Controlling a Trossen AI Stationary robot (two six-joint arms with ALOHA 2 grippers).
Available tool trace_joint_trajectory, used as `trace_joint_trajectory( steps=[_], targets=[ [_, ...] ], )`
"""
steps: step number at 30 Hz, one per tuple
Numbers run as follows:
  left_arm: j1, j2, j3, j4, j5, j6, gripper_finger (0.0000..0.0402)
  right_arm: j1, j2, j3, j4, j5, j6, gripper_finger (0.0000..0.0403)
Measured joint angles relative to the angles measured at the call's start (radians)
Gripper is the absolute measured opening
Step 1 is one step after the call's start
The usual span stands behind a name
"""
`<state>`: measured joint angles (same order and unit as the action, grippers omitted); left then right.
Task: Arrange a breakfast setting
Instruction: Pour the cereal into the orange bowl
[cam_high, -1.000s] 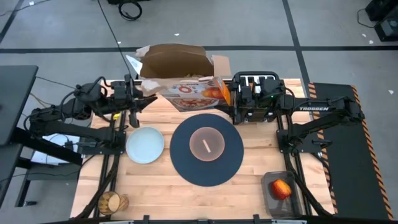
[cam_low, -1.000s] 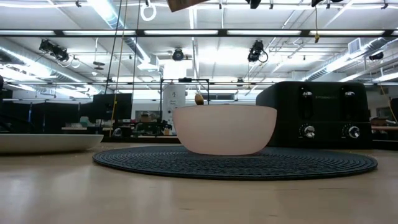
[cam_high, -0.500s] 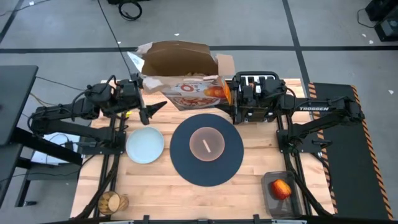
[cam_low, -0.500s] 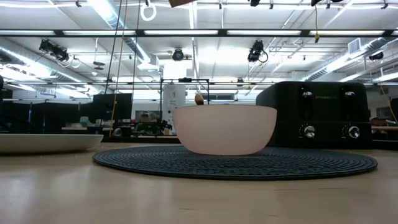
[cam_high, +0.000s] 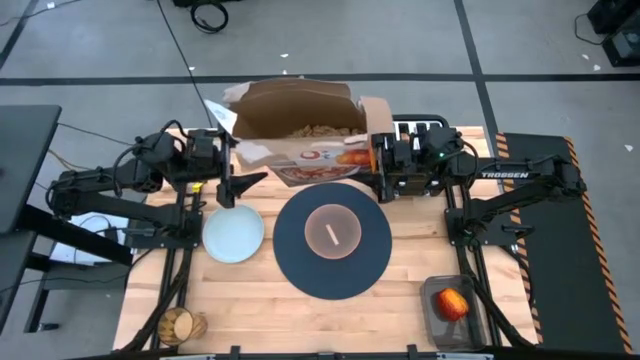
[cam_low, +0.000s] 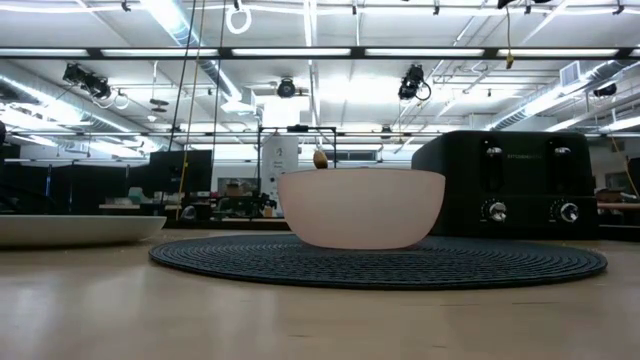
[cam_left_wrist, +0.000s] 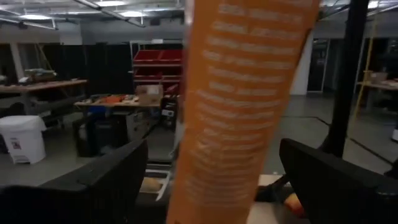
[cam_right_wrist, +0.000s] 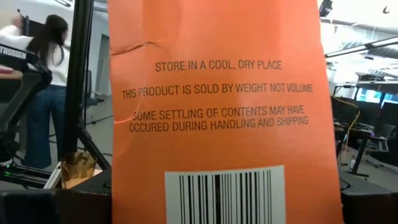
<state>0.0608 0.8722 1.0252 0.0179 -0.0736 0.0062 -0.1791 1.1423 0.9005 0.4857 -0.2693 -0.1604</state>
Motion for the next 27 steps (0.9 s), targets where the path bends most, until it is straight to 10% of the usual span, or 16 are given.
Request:
trace_joint_trajectory(
  steps=[27],
  targets=[
    [0.002,0.189,0.000,0.281,0.088,0.001,0.0325,0.000,0.000,0.000,-0.070,0.049,0.026,0.0280]
  ],
)
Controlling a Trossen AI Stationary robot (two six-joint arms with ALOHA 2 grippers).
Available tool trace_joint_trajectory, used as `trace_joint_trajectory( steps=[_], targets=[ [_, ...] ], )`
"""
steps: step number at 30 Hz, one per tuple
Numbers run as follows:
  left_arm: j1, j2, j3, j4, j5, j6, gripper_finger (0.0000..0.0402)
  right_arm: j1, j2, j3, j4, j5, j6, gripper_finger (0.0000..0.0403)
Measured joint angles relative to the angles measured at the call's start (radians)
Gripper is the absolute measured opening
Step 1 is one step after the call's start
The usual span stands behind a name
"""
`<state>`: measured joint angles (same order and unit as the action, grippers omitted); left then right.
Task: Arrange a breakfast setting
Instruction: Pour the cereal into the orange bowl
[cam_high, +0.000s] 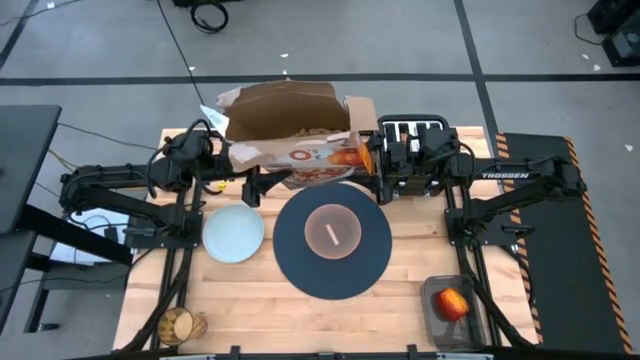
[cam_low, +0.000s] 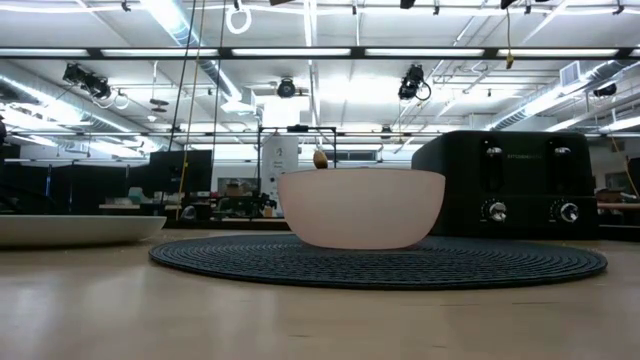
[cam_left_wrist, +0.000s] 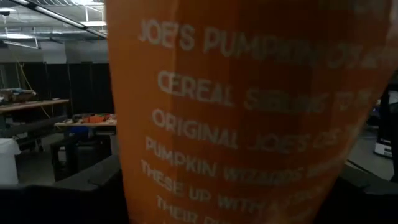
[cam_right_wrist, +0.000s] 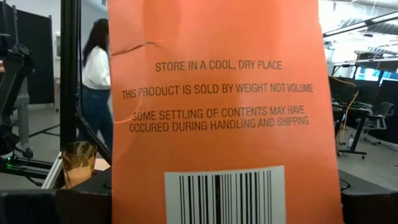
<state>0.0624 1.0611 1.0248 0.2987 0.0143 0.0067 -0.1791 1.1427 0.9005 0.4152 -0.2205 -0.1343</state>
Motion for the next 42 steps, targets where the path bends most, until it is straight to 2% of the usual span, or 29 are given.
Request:
trace_joint_trajectory(
  steps=[5,9,19,25,35,42],
  targets=[
    [0.000,0.000,0.000,0.001,0.001,0.003,0.0277,0.000,0.000,0.000,0.002,0.002,0.000,0.0280],
    [0.000,0.000,0.000,0.005,-0.008,0.000,0.0258,0.000,0.001,0.000,0.003,0.006,0.002,0.0286],
    [-0.001,-0.006,0.000,0.116,-0.064,0.017,0.0253,-0.002,0.001,0.001,0.134,0.088,0.035,0.0383],
    [-0.002,-0.008,0.000,0.223,-0.059,0.016,0.0253,-0.002,0.021,0.002,0.302,0.057,0.079,0.0393],
    [-0.002,0.005,0.000,0.376,-0.047,0.011,0.0252,-0.002,0.197,0.002,0.736,0.025,0.190,0.0392],
    [0.014,0.065,0.000,0.443,-0.047,0.008,0.0252,-0.002,0.298,0.002,0.882,0.001,0.296,0.0394]
  ],
)
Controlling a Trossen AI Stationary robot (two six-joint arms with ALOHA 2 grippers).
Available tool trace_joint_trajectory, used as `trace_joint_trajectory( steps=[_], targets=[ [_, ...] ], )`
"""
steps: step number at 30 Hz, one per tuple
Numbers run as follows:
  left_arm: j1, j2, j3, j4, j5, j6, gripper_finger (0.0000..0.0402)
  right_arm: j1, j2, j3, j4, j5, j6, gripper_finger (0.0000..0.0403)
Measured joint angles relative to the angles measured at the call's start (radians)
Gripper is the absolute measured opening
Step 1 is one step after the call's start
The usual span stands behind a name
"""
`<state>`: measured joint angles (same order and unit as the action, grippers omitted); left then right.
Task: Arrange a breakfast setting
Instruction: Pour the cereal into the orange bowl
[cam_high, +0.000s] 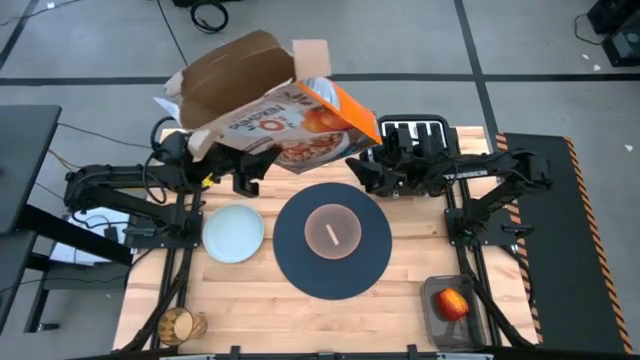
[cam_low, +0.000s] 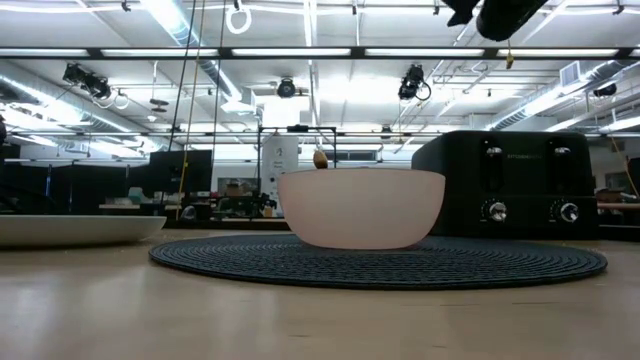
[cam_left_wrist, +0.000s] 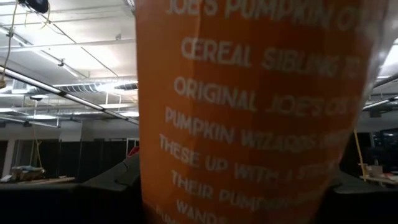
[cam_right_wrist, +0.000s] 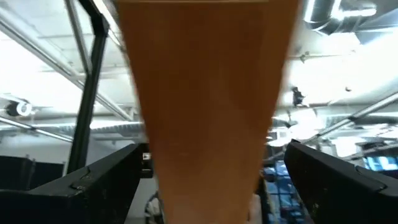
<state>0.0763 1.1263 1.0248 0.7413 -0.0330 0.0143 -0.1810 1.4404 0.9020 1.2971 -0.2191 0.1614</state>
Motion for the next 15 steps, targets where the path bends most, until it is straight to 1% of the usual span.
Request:
trace_joint_trajectory(
  steps=[2,4,11,15],
  targets=[
    [0.011,0.014,0.000,0.016,0.000,-0.005,0.0251,0.000,0.010,0.000,0.018,-0.027,0.001,0.0397],
    [0.019,0.026,0.000,0.031,0.000,-0.006,0.0251,-0.001,0.015,0.000,0.035,-0.029,0.002,0.0399],
    [0.028,0.073,0.003,0.079,0.001,-0.044,0.0251,-0.009,0.014,-0.001,0.091,0.002,-0.006,0.0400],
    [0.029,0.104,0.000,0.105,0.031,-0.079,0.0251,-0.018,0.013,-0.001,0.049,0.004,-0.013,0.0399]
  ],
)
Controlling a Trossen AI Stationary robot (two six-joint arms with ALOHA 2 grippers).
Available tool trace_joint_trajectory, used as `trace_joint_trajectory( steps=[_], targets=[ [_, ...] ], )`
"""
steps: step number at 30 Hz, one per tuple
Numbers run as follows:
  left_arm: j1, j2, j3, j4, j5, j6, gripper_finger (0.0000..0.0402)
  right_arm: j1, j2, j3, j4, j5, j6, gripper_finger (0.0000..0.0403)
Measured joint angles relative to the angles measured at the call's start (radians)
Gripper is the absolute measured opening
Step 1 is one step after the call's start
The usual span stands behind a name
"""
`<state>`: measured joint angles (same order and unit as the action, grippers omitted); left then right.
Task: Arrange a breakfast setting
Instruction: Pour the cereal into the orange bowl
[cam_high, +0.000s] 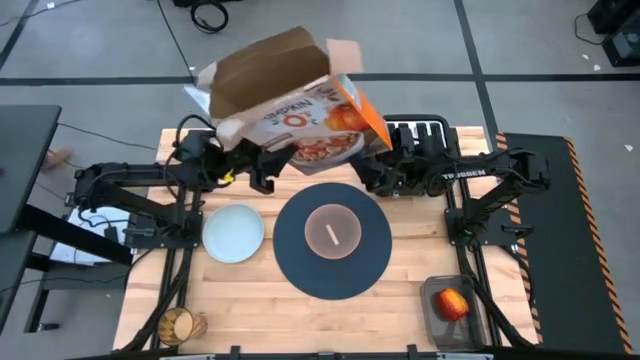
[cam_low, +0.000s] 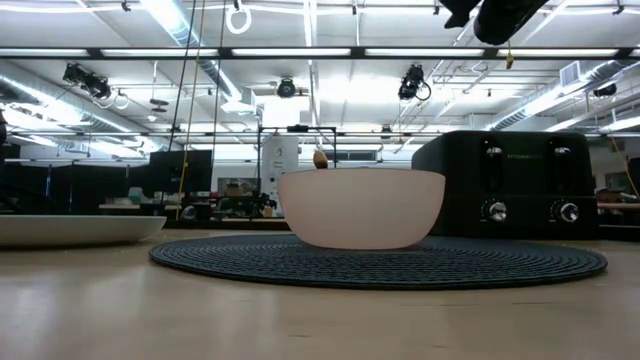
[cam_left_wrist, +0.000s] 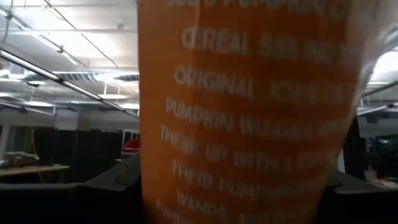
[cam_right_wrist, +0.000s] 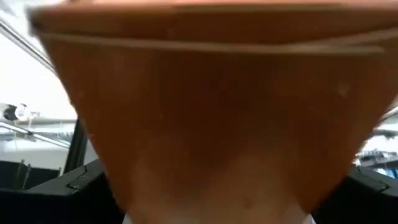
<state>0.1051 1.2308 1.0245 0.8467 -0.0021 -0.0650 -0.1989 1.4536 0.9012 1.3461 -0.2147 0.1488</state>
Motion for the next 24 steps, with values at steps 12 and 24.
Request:
trace_joint_trajectory(
  steps=[12,24],
  targets=[
    [0.006,0.059,0.002,0.065,-0.002,-0.010,0.0251,-0.001,0.000,0.000,0.043,0.003,-0.010,0.0399],
    [0.011,0.090,0.004,0.081,-0.021,-0.006,0.0254,0.000,0.001,-0.001,0.087,0.000,-0.009,0.0354]
  ],
)
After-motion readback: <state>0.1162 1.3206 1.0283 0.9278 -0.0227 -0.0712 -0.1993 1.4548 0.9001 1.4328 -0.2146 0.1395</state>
